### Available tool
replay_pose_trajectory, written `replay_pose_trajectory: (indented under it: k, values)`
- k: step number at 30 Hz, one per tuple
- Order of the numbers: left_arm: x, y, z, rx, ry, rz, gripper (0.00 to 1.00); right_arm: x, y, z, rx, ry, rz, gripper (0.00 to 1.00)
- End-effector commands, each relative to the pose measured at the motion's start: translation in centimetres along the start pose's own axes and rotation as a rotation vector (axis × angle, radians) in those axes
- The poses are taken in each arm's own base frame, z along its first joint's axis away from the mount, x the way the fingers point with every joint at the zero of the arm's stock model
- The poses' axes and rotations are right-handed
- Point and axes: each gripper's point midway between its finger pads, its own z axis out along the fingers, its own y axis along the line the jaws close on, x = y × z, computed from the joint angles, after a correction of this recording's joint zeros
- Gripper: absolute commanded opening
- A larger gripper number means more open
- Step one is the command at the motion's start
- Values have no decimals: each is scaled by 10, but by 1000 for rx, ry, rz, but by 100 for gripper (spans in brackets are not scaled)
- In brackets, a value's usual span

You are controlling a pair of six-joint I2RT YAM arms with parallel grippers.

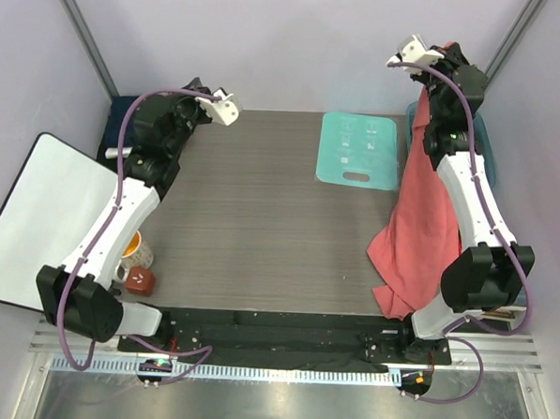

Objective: Fold and stack the t-shirts
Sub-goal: Flatten the tshirt out

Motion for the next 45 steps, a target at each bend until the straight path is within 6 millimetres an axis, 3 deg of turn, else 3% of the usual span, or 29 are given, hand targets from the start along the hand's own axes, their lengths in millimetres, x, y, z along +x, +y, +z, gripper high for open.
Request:
replay_pose_trajectory:
  k: [1,2,3,8,10,12,16,17,18,19,20,21,22,27,29,33,35,36,38,45]
  values:
    - [-54,-54,-13,143,-163,-199,0,-67,-109,-43,262,-209,26,1]
    - [-64,-75,-16,175,-164,-202,0,-73,-104,-45,243,-227,25,1]
    - [-58,-96,-19,200,-142,-223,0,-79,-104,-48,238,-243,24,1]
    - [-57,-102,-21,127,-102,-341,0,-137,-115,-63,270,-398,30,1]
    - [-61,-113,-21,183,-98,-414,0,-141,-120,-61,294,-389,17,1]
    - [-71,-144,-26,327,-130,-464,0,-130,-120,-55,313,-326,30,1]
    - [-91,-216,-41,592,-182,-618,48,-106,-90,-57,266,-255,-7,1]
    - [-96,-235,-46,662,-171,-675,51,-95,-66,-57,232,-240,-21,1]
    - [-102,-248,-48,713,-177,-706,55,-91,-59,-60,220,-235,-30,1]
    - [-106,-275,-50,813,-183,-737,64,-89,-62,-68,230,-233,-32,1]
    - [-117,-285,-54,872,-197,-779,69,-80,-44,-68,201,-216,-34,1]
    - [-122,-295,-55,915,-213,-789,72,-76,-43,-71,205,-209,-31,1]
    - [-128,-316,-60,1003,-239,-811,76,-73,-46,-76,217,-196,-22,1]
    - [-156,-369,-57,1155,-252,-812,73,-55,-34,-80,213,-148,-43,1]
    - [-162,-389,-45,1217,-223,-833,68,-48,-32,-81,215,-127,-53,1]
    - [-175,-415,-21,1259,-203,-881,63,-39,-30,-81,214,-99,-86,1]
    - [-192,-415,-12,1260,-230,-899,63,-35,-28,-81,208,-93,-98,1]
    - [-190,-428,-10,1278,-216,-911,63,-36,-29,-82,207,-96,-98,1]
    - [-198,-432,-3,1271,-238,-921,62,-36,-29,-82,206,-97,-107,1]
    - [-190,-466,-1,1302,-205,-962,61,-40,-36,-80,213,-103,-114,1]
